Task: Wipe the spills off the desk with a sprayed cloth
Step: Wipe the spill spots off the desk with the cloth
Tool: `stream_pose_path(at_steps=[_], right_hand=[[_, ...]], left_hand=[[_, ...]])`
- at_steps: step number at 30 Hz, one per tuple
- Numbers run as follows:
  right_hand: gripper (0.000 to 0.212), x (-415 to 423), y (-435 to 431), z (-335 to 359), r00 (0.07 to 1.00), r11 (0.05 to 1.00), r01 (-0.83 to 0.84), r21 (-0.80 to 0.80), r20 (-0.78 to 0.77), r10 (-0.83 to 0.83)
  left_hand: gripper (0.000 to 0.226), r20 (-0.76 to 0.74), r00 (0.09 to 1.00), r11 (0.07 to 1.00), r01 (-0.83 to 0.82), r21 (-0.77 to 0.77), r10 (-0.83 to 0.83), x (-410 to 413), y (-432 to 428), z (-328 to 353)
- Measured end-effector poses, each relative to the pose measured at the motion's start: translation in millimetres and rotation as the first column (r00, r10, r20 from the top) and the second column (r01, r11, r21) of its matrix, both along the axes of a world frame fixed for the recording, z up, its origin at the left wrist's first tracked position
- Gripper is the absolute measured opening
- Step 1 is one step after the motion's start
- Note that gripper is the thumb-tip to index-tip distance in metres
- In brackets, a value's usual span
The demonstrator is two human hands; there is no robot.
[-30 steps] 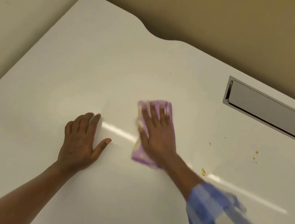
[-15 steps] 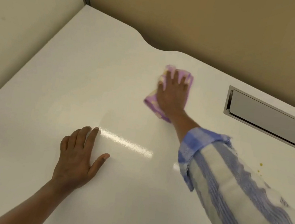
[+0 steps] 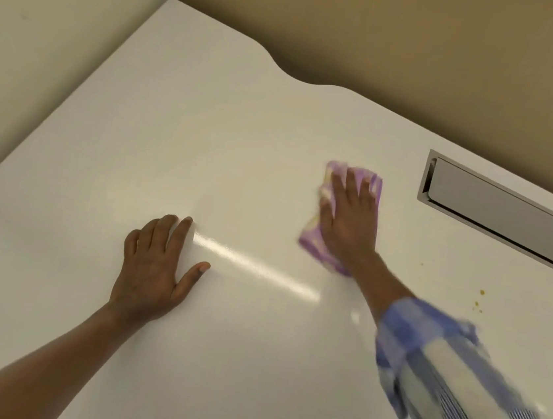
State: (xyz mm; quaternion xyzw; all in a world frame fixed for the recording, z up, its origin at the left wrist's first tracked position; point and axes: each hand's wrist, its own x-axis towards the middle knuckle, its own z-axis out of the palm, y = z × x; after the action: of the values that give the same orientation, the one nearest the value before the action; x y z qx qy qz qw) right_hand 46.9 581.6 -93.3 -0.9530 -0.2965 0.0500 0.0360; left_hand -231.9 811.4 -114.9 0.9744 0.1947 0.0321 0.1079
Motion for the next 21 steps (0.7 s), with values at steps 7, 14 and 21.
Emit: stream_pose_path(at_steps=[7, 14, 21], right_hand=[[0.067, -108.4, 51.3, -7.5, 0.995, 0.989, -0.049, 0.14, -0.077, 0.06], [0.062, -231.9, -112.0, -16.4, 0.96, 0.957, -0.253, 0.141, -0.09, 0.267], [0.063, -114.4, -125.6, -4.2, 0.993, 0.99, 0.121, 0.078, -0.026, -0.119]], left_hand=[[0.078, 0.025, 1.0, 1.0, -0.009, 0.023, 0.008, -0.1, -0.9, 0.4], [0.075, 0.073, 0.997, 1.0, 0.005, 0.02, -0.007, 0.1, -2.1, 0.8], [0.076, 0.143, 0.989, 0.999, -0.042, 0.025, 0.038, -1.1, -33.8, 13.3]])
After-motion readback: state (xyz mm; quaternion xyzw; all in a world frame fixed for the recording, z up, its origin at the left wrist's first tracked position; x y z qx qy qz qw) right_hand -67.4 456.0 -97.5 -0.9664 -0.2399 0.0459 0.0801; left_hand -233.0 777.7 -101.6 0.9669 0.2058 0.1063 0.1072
